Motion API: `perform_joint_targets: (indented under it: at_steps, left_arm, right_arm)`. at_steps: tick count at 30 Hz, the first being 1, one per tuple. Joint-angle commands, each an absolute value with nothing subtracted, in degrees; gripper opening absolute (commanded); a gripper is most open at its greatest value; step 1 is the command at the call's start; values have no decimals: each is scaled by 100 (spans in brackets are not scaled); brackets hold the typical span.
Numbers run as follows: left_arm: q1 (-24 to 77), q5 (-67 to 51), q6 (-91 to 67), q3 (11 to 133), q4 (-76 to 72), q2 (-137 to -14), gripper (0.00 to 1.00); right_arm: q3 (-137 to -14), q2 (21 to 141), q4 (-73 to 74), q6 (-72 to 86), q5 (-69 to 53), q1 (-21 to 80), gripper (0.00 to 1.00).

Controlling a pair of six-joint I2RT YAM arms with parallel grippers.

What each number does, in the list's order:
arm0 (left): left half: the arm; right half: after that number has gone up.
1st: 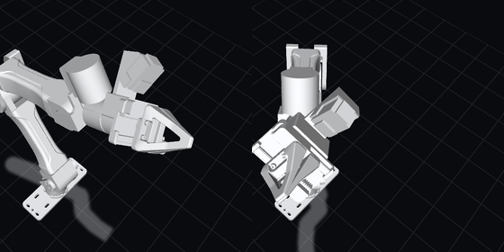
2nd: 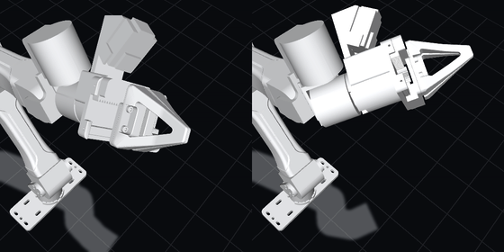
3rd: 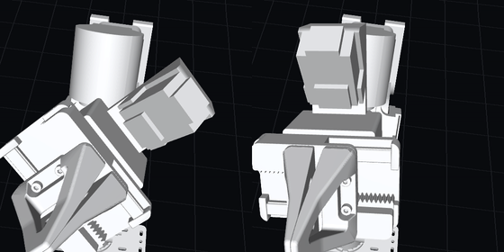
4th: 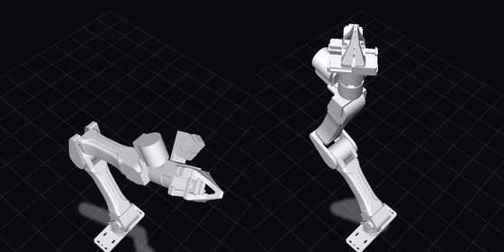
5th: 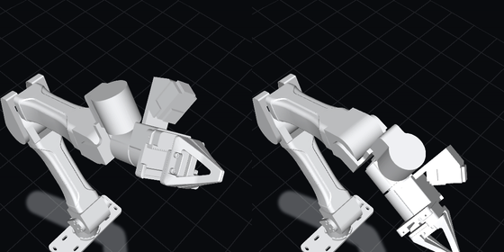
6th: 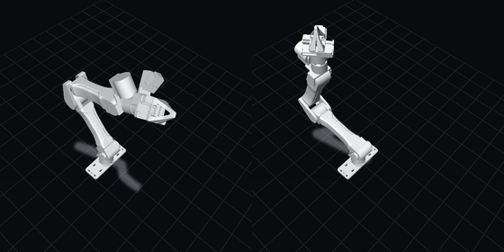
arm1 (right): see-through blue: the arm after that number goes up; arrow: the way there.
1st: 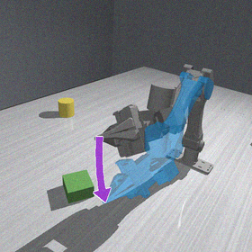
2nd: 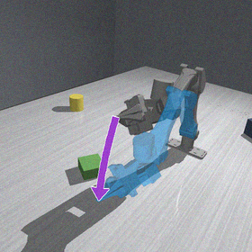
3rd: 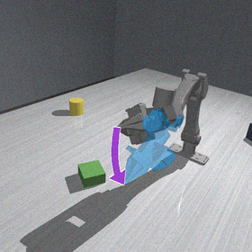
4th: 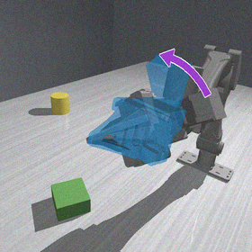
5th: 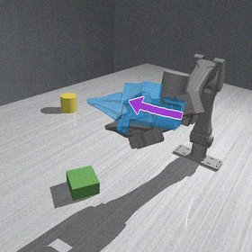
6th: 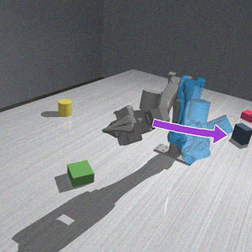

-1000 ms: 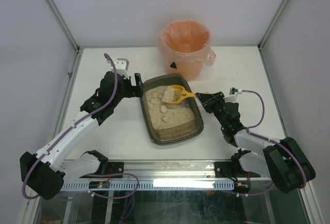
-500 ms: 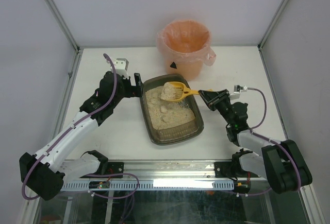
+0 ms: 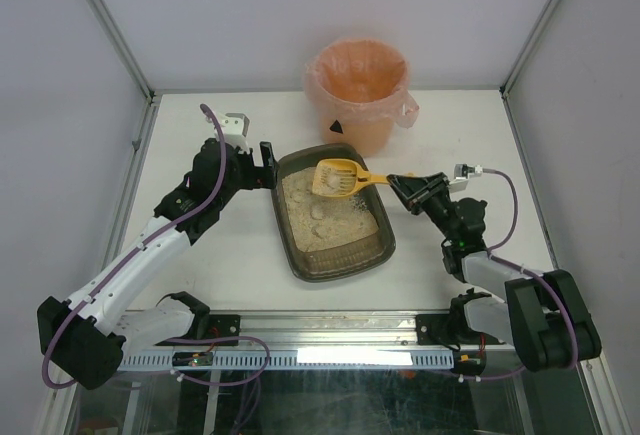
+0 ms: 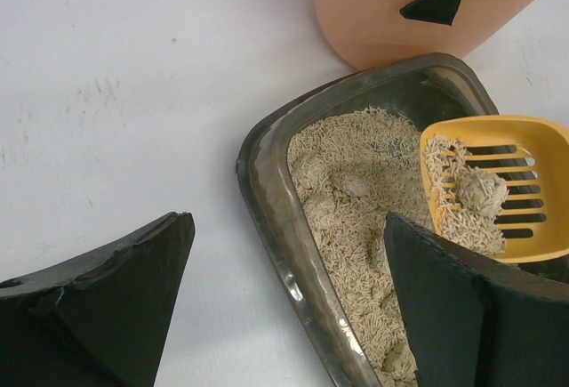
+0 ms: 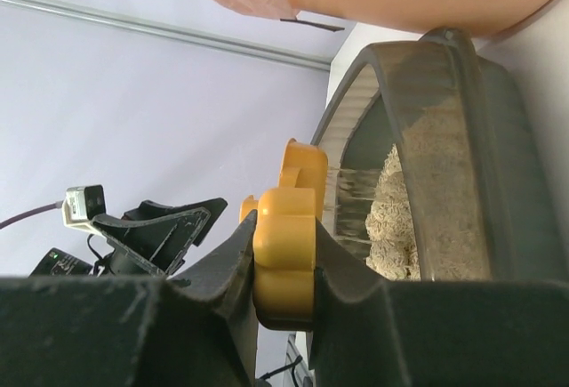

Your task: Clean the litter box

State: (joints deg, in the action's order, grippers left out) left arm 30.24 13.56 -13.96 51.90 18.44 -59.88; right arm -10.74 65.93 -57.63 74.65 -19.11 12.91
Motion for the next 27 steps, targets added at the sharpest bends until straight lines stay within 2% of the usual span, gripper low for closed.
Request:
perform_joint_targets:
  at_steps: [1, 19, 22, 27]
  left_arm:
    - [2953, 1412, -1285, 5230, 1639, -5862, 93]
    - [2953, 1427, -1284, 5215, 1623, -5871, 93]
    - [2953, 1403, -1256, 5260, 1622, -5922, 93]
    - [2953, 1506, -1218, 5212, 1619, -5863, 93]
  right_arm:
    - [-1058, 6500, -6112, 7654, -1964, 1069, 0]
    - [-1384, 6981, -6474, 7649, -2293, 1311, 0]
    - [-1175, 6814, -6238, 7726, -2138, 928, 0]
    - [-1322, 6997, -6482, 7681, -2405, 1067, 0]
